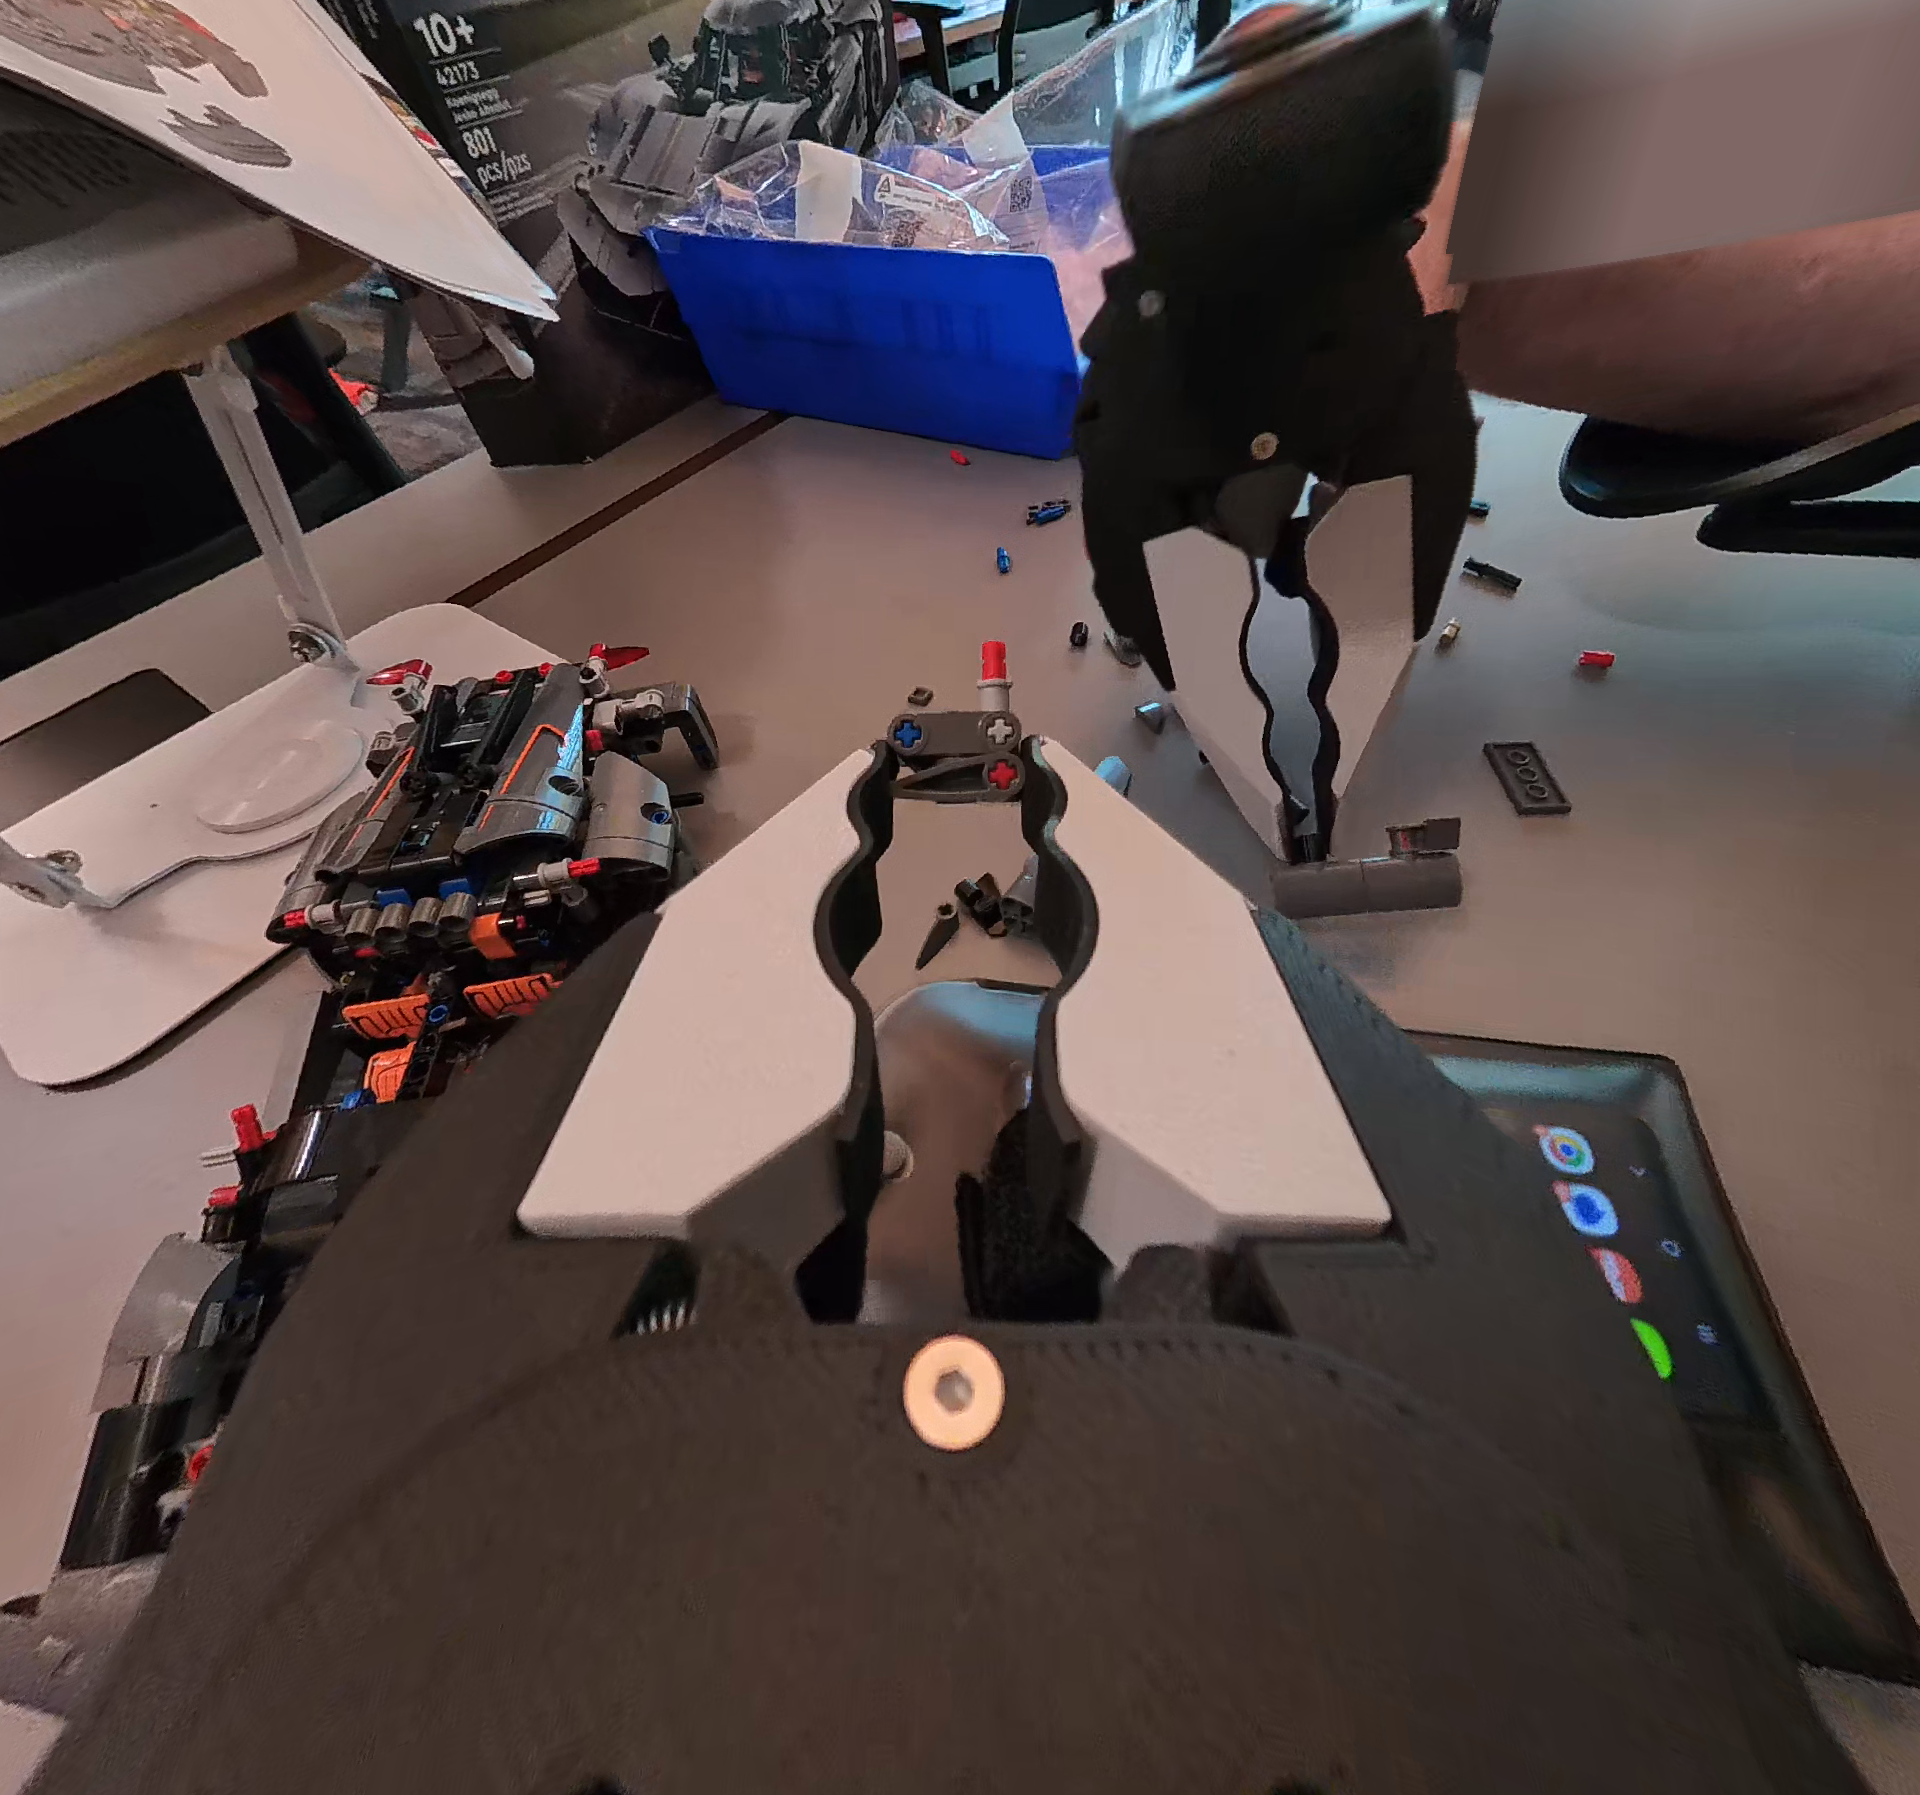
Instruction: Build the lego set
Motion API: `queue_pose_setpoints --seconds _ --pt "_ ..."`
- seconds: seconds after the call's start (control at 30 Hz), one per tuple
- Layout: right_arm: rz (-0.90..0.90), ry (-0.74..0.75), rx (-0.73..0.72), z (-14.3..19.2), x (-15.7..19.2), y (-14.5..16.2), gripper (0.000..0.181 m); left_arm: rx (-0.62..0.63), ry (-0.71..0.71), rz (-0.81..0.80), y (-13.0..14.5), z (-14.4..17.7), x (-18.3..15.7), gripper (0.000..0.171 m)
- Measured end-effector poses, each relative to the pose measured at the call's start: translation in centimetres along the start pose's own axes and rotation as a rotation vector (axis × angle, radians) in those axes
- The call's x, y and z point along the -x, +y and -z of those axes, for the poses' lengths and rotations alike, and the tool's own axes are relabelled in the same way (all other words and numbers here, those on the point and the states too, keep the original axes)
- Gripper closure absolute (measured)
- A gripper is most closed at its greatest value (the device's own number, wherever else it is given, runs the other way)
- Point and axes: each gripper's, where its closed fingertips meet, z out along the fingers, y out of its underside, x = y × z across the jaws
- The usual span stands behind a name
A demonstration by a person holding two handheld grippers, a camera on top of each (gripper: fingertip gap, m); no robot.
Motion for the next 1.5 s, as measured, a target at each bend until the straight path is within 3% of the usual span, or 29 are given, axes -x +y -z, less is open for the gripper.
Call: queue_pose_setpoints --seconds 0.2,0.37,0.53,0.63,1.0,1.5 --pt "0.059 0.088 0.117 -1.2 -1.1 1.0 0.175 0.008 -0.017 0.01 0.3 0.8 0.6 0.149" --pt "0.034 0.141 0.04 -0.4 -2.1 -0.5 0.167 0.015 -0.016 0.004 0.4 0.7 0.6 0.149" --pt "-0.005 0.006 0.014 0.0 -0.1 -0.3 0.178 0.018 -0.017 0.003 0.5 0.7 0.7 0.149" --pt "-0.029 -0.044 0.039 -0.9 0.5 -0.1 0.175 0.017 -0.019 0.004 0.4 0.7 0.8 0.149" --pt "-0.085 -0.004 0.068 -1.4 -0.7 0.3 0.162 0.015 -0.02 0.01 0.6 0.7 1.0 0.149" --pt "-0.216 0.038 0.011 -1.4 -2.6 -0.6 0.161 0.014 -0.02 0.022 1.0 0.4 1.3 0.149"
